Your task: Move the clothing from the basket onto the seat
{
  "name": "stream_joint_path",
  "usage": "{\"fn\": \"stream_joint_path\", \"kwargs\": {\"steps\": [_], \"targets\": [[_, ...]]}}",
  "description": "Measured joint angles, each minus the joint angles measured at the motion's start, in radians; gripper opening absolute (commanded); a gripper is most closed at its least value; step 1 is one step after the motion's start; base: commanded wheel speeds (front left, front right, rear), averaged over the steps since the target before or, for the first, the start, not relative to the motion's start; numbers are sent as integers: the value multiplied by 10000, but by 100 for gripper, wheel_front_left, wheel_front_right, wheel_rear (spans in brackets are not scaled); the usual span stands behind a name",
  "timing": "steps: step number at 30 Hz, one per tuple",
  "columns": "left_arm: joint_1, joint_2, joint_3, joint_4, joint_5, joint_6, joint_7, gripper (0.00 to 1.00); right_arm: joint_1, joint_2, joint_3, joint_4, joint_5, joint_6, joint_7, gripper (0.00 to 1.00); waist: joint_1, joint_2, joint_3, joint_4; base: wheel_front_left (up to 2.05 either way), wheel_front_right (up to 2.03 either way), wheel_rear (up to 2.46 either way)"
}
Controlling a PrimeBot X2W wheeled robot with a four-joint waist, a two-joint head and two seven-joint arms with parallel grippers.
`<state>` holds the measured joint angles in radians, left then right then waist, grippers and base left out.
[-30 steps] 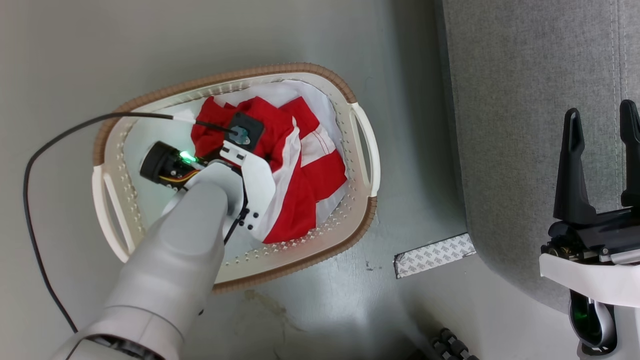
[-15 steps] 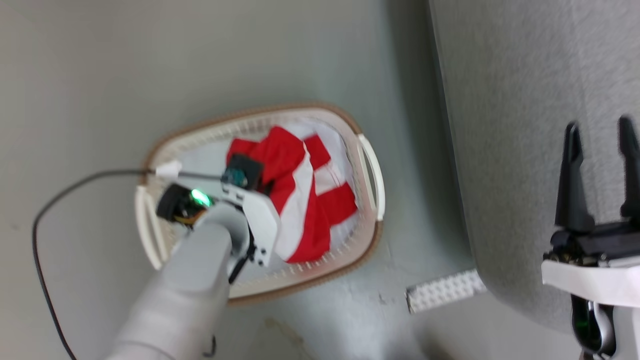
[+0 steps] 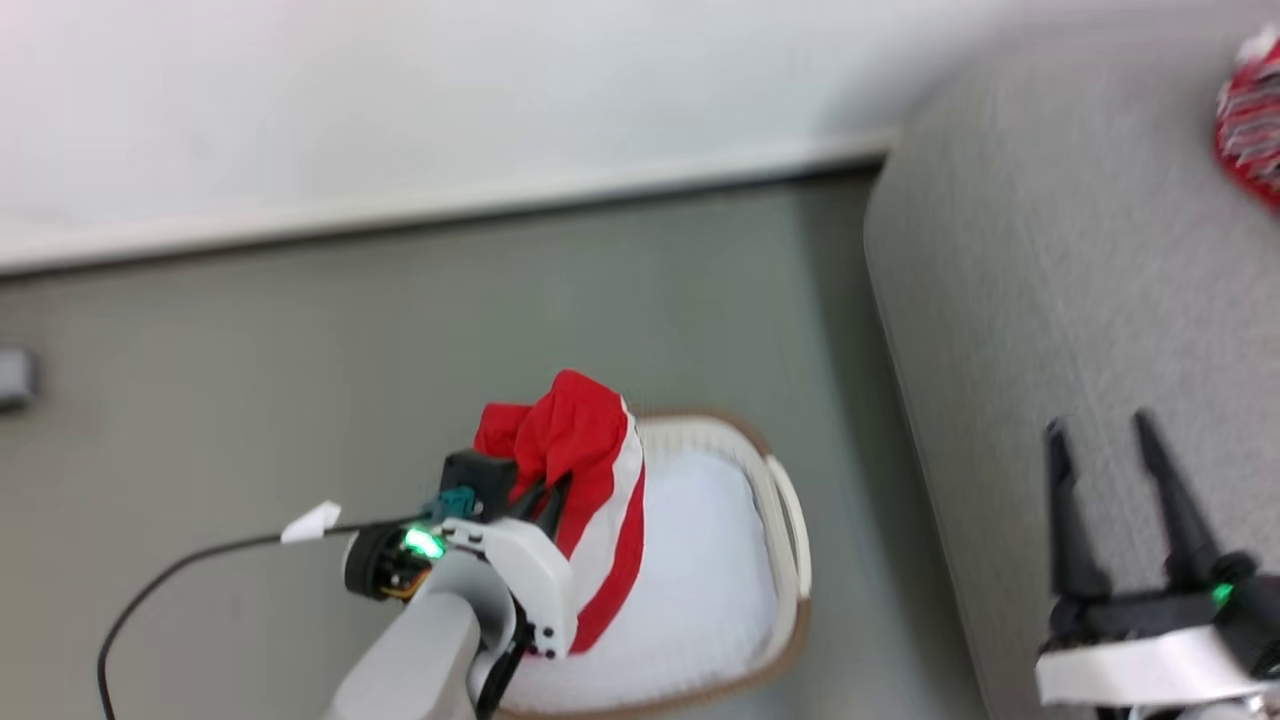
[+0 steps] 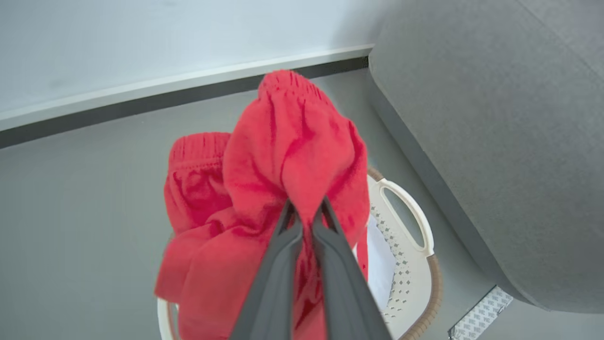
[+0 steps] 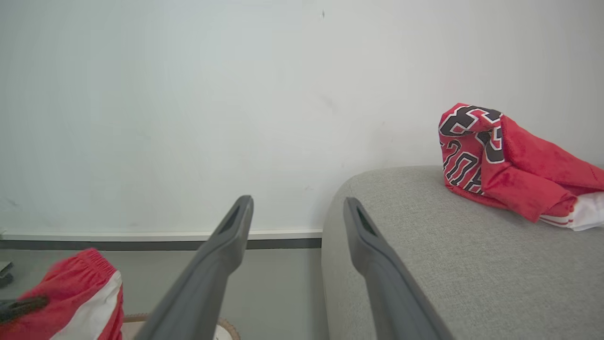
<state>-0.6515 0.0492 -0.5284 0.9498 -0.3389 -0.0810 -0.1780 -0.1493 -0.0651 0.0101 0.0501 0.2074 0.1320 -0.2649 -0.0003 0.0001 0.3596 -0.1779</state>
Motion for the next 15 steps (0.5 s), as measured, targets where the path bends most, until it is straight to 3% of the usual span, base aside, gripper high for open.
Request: {"fn": "stream_joint_path", "kwargs": {"steps": [8, 15], "targets": [[1536, 491, 349, -2079, -518, 464, 121, 0, 988, -35, 627, 681, -130, 0, 0, 100, -1, 0, -2254, 552, 0, 0, 0], [3101, 1419, 690, -4903, -761, 1089, 943, 0, 1604, -65, 1020, 878, -153, 0, 0, 100, -1, 0, -3724, 989, 0, 0, 0]]}}
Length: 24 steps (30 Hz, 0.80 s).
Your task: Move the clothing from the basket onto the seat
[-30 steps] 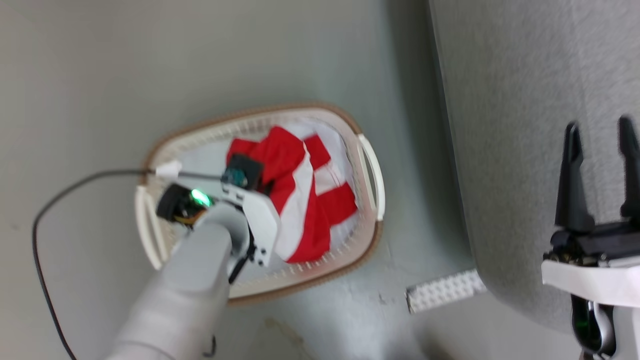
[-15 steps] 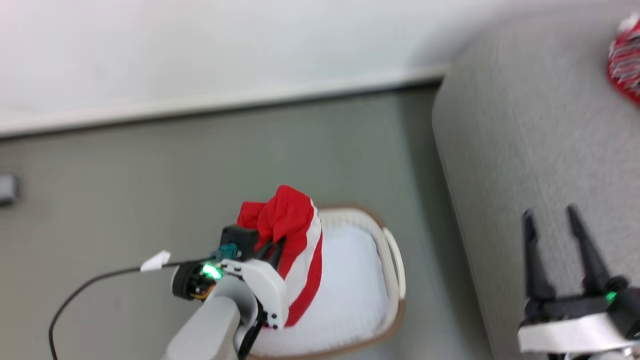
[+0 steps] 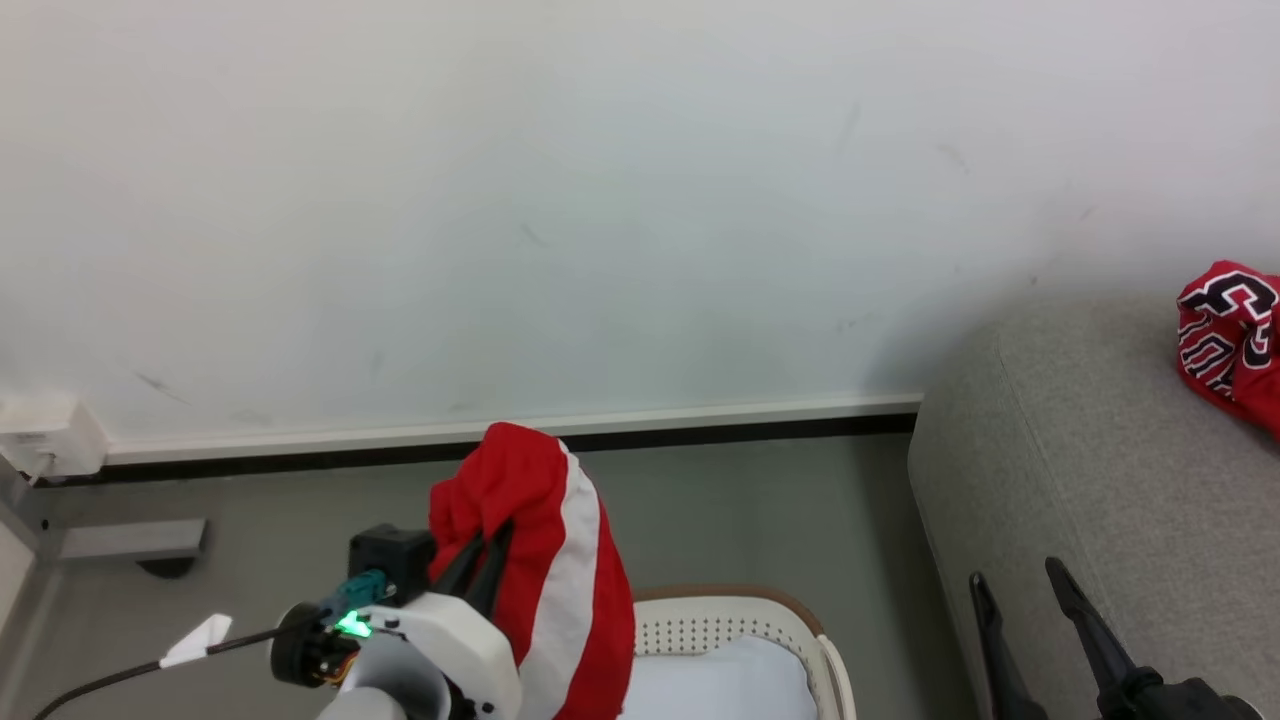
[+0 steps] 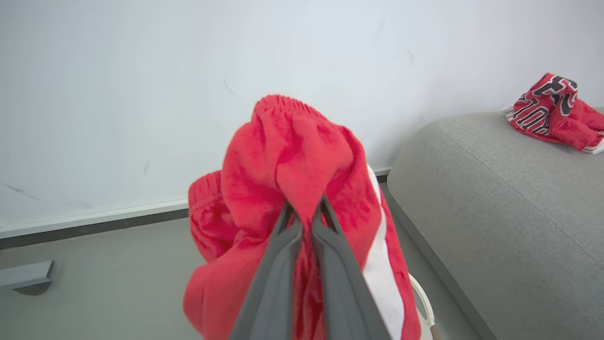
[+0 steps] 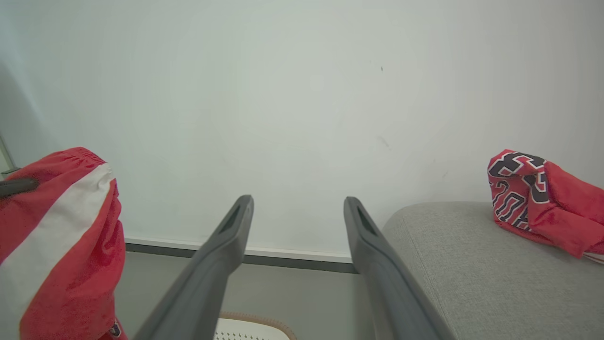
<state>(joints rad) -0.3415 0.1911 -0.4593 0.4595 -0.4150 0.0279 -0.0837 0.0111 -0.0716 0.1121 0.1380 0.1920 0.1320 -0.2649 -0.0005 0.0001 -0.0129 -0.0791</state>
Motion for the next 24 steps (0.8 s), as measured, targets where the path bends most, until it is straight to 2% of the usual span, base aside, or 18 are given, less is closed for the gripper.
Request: {"fn": "stream_joint_path", "kwargs": {"steps": [5, 10, 15, 16, 24], "targets": [[867, 658, 278, -2249, -142, 548, 792, 0, 226, 2, 265, -46, 19, 0, 0, 100, 0, 0, -535, 243, 0, 0, 0], [1424, 1026, 401, -3889, -199, 965, 1411, 0, 197, -73, 986, -178, -38, 0, 0, 100, 2, 0, -605, 286, 0, 0, 0], [1669, 1172, 303, -4961, -236, 1051, 1839, 0, -261, -387, 2483, -257, -21, 0, 13, 100, 3, 0, -525, 225, 0, 0, 0], [1679, 1189, 219, -5271, -265, 1032, 1987, 0, -635, -581, 3179, -309, 96, 0, 102, 100, 4, -1, -470, 190, 0, 0, 0], [1565, 1016, -506, -5852, -290, 646, 2489, 0, -2453, -1419, 5674, -378, 834, 0, 497, 100, 5, -1, -281, 103, 0, 0, 0]]}}
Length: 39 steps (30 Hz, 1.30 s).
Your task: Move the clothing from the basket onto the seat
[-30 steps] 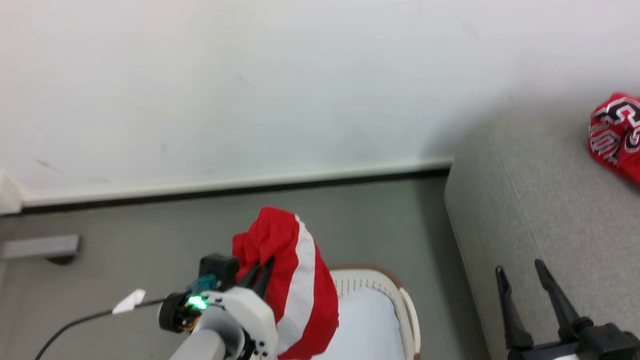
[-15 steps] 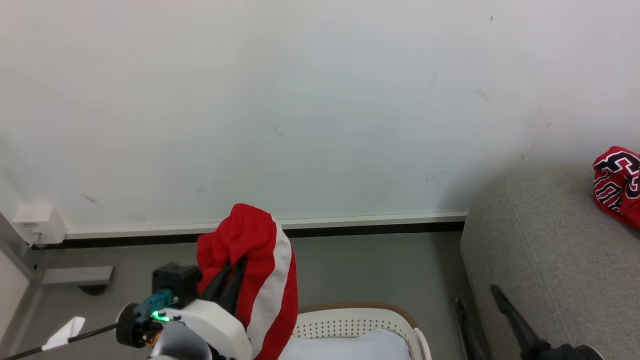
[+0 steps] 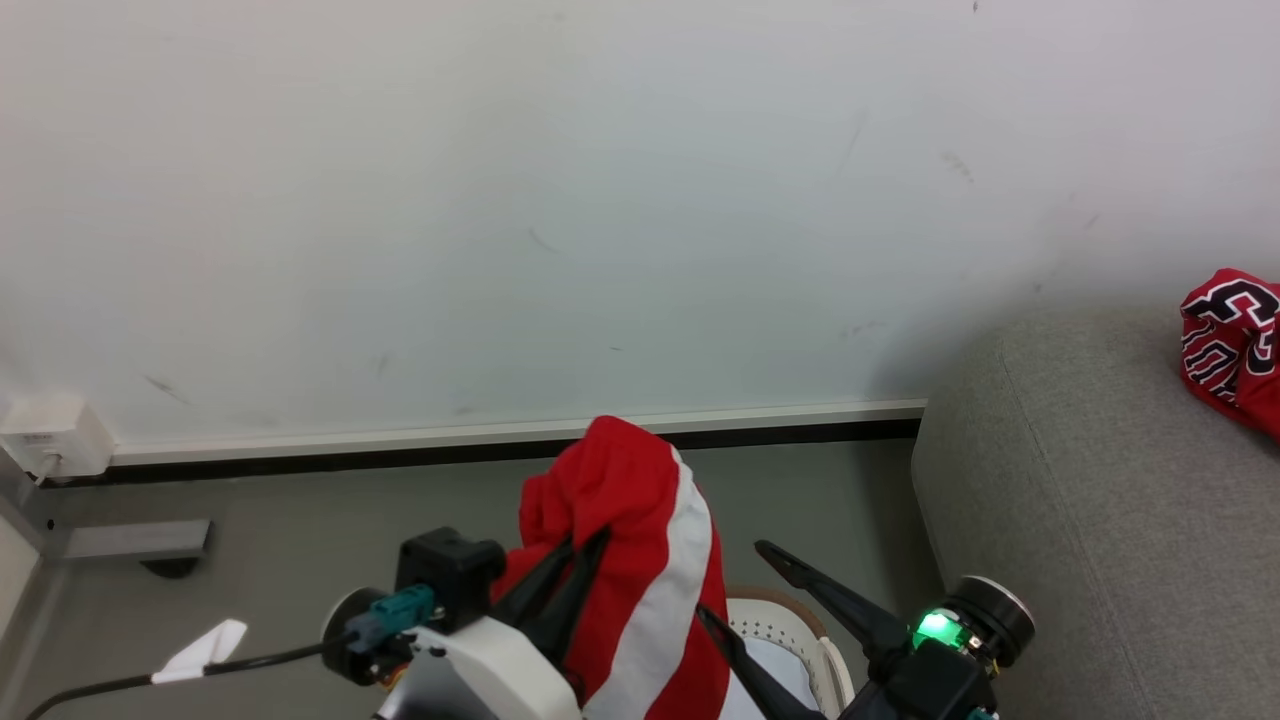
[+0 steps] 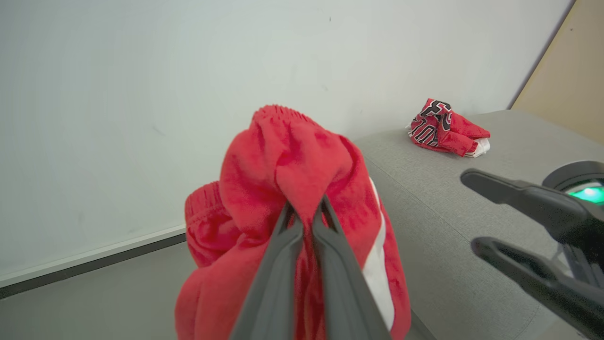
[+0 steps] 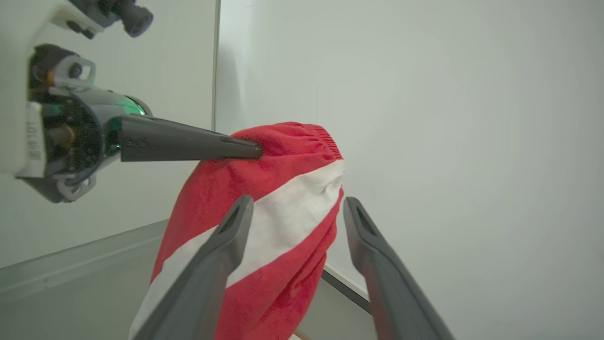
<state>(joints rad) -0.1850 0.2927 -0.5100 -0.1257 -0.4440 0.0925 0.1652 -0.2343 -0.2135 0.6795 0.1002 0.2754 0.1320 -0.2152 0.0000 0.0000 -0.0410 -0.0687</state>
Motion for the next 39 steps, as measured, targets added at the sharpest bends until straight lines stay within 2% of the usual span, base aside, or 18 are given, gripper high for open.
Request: {"fn": "stream_joint_path", "kwargs": {"steps": [6, 14, 15, 16, 17, 27, 28, 29, 30, 31, 32, 39], "targets": [[-207, -318, -625, -8, -15, -311, 251, 0, -984, -355, 1204, 359, 360, 0, 148, 100, 1, 0, 46, 41, 0, 0, 0], [-254, -593, -1200, -46, -259, -671, 593, 0, -1414, -426, 1927, 1352, 316, 0, 602, 100, 0, 0, -54, 150, 0, 0, 0], [-252, -610, -1252, -67, -305, -715, 640, 0, -1451, -416, 1964, 1446, 316, 0, 650, 93, 0, 0, -72, 164, 0, 0, 0], [-245, -623, -1310, -94, -393, -755, 688, 0, -1487, -403, 1981, 1528, 316, 0, 654, 44, 0, 0, -87, 176, 0, 0, 0], [-237, -637, -1346, -107, -483, -775, 717, 0, -1504, -370, 1975, 1578, 351, 0, 640, 0, 0, 0, -100, 187, 0, 0, 0], [-228, -616, -1310, 56, -550, -688, 617, 0, -1527, -339, 1768, 1653, 909, 0, 407, 0, 0, 0, -140, 136, 0, 0, 0], [-228, -616, -1275, 96, -527, -648, 581, 3, -1526, -357, 1707, 1638, 965, 0, 382, 0, 0, 0, -131, 117, 0, 0, 0], [-228, -612, -1241, 138, -500, -602, 520, 29, -1524, -372, 1645, 1613, 982, 0, 380, 0, 0, 0, -122, 93, 0, 0, 0], [-229, -610, -1218, 173, -447, -560, 433, 49, -1518, -382, 1592, 1592, 1030, 0, 380, 0, 0, 0, -109, 66, 0, 0, 0], [-230, -606, -1197, 213, -382, -512, 353, 92, -1507, -387, 1549, 1570, 1058, 2, 380, 0, 0, 0, -95, 31, 0, 0, 0], [-231, -598, -1185, 253, -291, -466, 255, 100, -1493, -403, 1499, 1542, 1062, 2, 378, 0, 0, 0, -78, -11, 0, 0, 0], [-233, -614, -1152, 558, -48, -301, -186, 100, -1294, -639, 740, 1406, 1223, 0, 303, 0, 0, 0, 79, -536, 0, 0, 0]]}}
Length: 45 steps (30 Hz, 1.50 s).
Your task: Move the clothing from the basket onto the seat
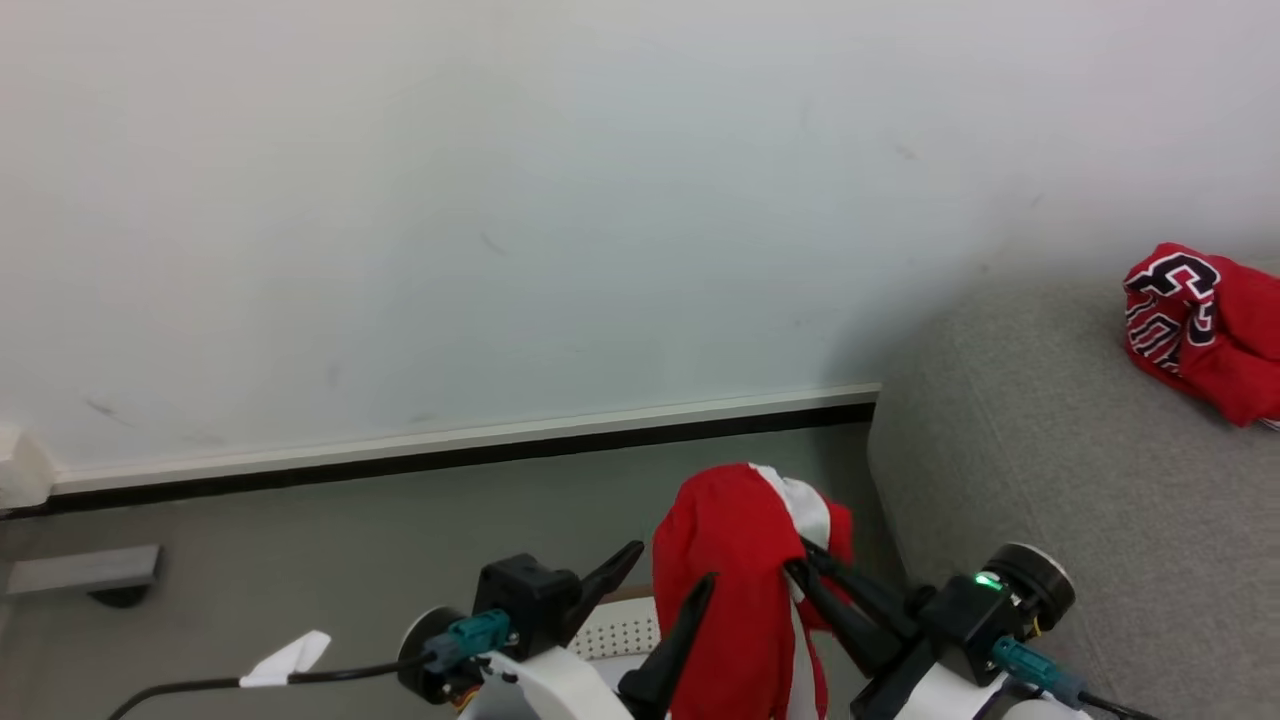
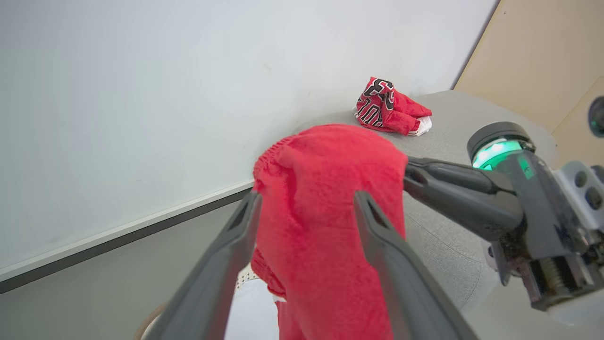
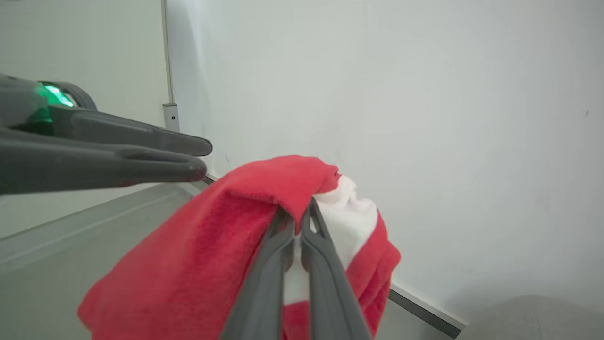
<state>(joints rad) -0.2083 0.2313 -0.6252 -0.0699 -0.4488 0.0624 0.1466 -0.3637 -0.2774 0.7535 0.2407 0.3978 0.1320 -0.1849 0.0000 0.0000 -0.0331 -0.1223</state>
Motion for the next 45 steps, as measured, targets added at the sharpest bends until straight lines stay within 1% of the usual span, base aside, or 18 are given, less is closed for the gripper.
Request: {"fn": "stream_joint_path", "kwargs": {"steps": [7, 14, 19, 22, 25, 29, 32, 35, 39, 41, 44, 45], "targets": [[-130, -38, -27, 188, 111, 19, -276, 100, 148, -230, -1035, -368, -113, 0, -10, 0, 0, 0, 204, -956, 0, 0, 0], [-366, -157, -284, 523, 290, -144, -677, 100, 408, -489, -2288, -836, -339, 0, 56, 0, 0, 0, 465, -2125, 0, 0, 0], [-453, -380, -564, 838, 357, -276, -905, 100, 666, -648, -3185, -1174, -418, 0, 178, 0, 0, 0, 639, -2841, 0, 0, 0], [-521, -504, -656, 993, 360, -324, -991, 100, 822, -706, -3540, -1338, -458, 0, 259, 0, 0, 0, 735, -3113, 0, 0, 0], [-615, -579, -690, 1078, 405, -353, -1058, 100, 836, -702, -3735, -1496, -453, 0, 309, 0, 0, 0, 848, -3219, 0, 0, 0], [-953, -589, -713, 1101, 527, -387, -1072, 100, 779, -683, -4142, -1534, -332, 0, 341, 0, 0, 0, 1149, -3197, 0, 0, 0], [-1333, -556, -656, 1078, 629, -401, -1041, 100, 323, -635, -4435, -1319, -180, 0, 337, 0, 0, 0, 1514, -3145, 0, 0, 0], [-1967, -466, -606, 1035, 813, -443, -895, 100, -740, -631, -5093, -897, -27, 0, 169, 0, 0, 0, 2056, -3091, 0, 0, 0], [-3096, -451, -500, 1041, 1237, -527, -832, 100, -2382, -729, -6251, 35, 313, 0, -25, 0, 1, 0, 2994, -2926, 0, 0, 0], [-3534, -504, -385, 1051, 1277, -525, -836, 100, -3270, -1014, -6869, 546, 360, 0, -90, 0, 2, 0, 3515, -2796, 0, 0, 0], [-4106, -577, -303, 1045, 1386, -525, -832, 100, -4696, -1672, -7915, 1350, 477, 0, -13, 0, 3, 0, 4335, -2554, 0, 0, 0], [-4250, -600, -284, 1030, 1421, -516, -832, 100, -5184, -1816, -8276, 1659, 700, 0, 6, 0, 3, 0, 4609, -2462, 0, 0, 0]]}}
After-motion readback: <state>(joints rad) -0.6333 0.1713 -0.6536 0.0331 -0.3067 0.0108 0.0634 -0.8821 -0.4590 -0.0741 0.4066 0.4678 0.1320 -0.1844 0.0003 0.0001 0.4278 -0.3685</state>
